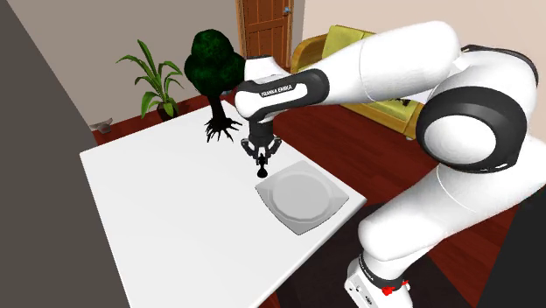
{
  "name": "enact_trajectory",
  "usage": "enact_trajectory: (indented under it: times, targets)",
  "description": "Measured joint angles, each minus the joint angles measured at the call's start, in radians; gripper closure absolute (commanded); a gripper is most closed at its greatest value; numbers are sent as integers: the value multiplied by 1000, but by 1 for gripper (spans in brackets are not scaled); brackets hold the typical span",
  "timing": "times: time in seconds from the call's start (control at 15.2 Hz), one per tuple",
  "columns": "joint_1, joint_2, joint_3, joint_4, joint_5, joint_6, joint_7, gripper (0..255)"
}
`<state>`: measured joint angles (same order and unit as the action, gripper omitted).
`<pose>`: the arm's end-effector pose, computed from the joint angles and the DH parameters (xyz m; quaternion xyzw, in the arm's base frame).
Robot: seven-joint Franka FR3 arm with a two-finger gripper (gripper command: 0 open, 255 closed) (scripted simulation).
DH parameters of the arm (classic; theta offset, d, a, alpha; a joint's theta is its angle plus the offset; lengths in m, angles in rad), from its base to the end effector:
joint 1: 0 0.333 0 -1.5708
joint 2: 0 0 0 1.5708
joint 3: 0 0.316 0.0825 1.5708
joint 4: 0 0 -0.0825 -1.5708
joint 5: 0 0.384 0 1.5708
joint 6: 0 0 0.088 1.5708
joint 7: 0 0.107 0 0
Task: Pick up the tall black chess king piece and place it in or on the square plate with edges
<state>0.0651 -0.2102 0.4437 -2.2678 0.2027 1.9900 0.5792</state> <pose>0.4074 0.2469 0.4300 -0.9943 0.0864 0.0591 0.0181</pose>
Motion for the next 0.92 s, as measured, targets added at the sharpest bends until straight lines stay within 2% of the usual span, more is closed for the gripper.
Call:
enact_trajectory:
  times: [0.4, 0.66, 0.92]
  targets:
    - [-17, -199, -92, -175, 36, -35, -140, 255]
    - [-33, -336, -169, -282, 27, -78, -232, 255]
    - [-38, -350, -183, -340, 25, -38, -261, 255]
